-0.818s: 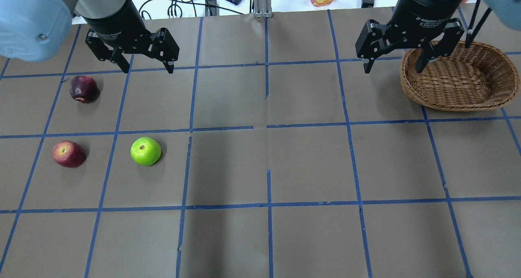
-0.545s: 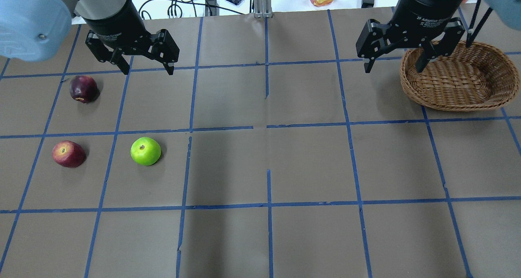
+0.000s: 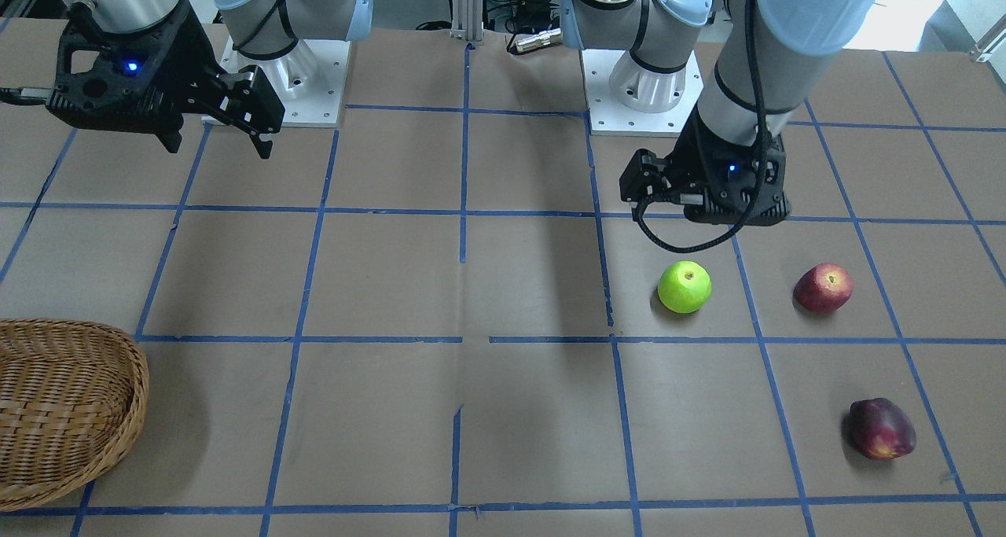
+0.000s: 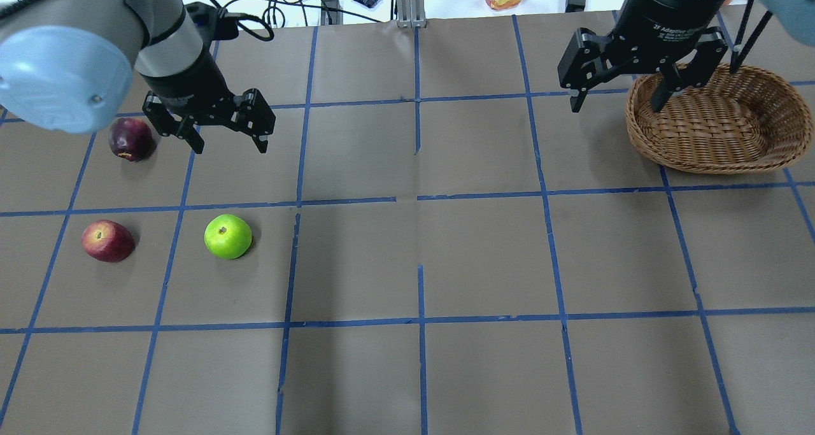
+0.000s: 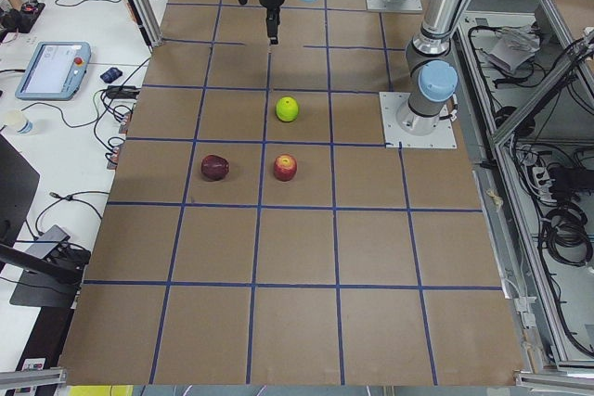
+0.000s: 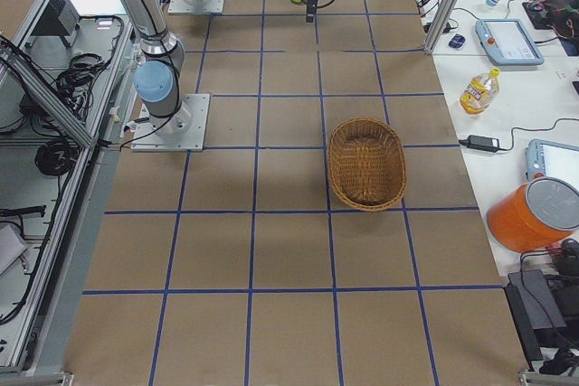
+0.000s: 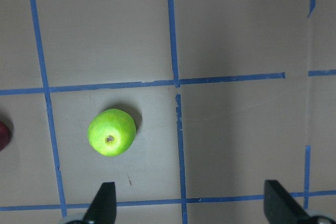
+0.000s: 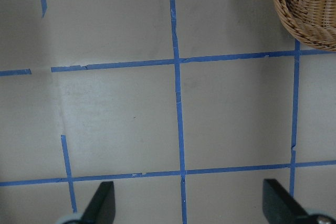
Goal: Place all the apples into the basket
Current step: 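Lower the left gripper onto the green apple and grasp it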
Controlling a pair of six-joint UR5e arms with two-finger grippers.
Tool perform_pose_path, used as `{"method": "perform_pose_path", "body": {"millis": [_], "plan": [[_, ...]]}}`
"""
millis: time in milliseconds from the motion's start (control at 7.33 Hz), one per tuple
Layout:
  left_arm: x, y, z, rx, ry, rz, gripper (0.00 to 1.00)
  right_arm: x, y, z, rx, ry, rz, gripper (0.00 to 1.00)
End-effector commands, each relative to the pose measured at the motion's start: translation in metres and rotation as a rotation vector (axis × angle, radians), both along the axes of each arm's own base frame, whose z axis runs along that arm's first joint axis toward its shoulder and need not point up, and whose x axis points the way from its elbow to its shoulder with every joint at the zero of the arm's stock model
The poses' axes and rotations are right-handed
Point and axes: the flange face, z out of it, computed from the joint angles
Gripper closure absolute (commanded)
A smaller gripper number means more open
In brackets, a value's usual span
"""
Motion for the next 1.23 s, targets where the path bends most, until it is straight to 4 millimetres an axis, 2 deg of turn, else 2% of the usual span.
{"method": "perform_pose_path", "body": {"millis": [0,136,273,545,682,818,955,1091], "plan": [[0.074,0.015,-0.129,-0.037,0.000,0.018,0.00,-0.001,0.000,0.000,-0.001,0.002,-0.003,0.00],[0.080,0.030,-0.167,-0.030,0.003,0.008,0.00,0.000,0.001,0.000,0.002,-0.002,-0.008,0.00],[0.079,0.035,-0.186,-0.012,0.006,0.011,0.00,-0.001,0.000,0.000,0.004,0.003,-0.001,0.00],[0.080,0.033,-0.202,0.019,0.010,0.007,0.00,-0.003,0.002,0.005,-0.004,0.007,-0.006,0.00],[0.087,0.033,-0.207,0.045,-0.059,0.002,0.00,-0.003,0.003,0.004,-0.001,0.007,-0.006,0.00],[0.090,0.034,-0.212,0.056,-0.096,-0.004,0.16,-0.004,0.003,0.004,-0.002,0.010,-0.003,0.00],[0.087,0.032,-0.211,0.044,-0.097,0.007,0.59,-0.002,0.002,0.011,-0.019,-0.004,-0.003,0.00],[0.080,0.029,-0.208,0.028,-0.074,0.005,0.63,-0.001,0.002,0.009,-0.015,0.002,0.000,0.00]]}}
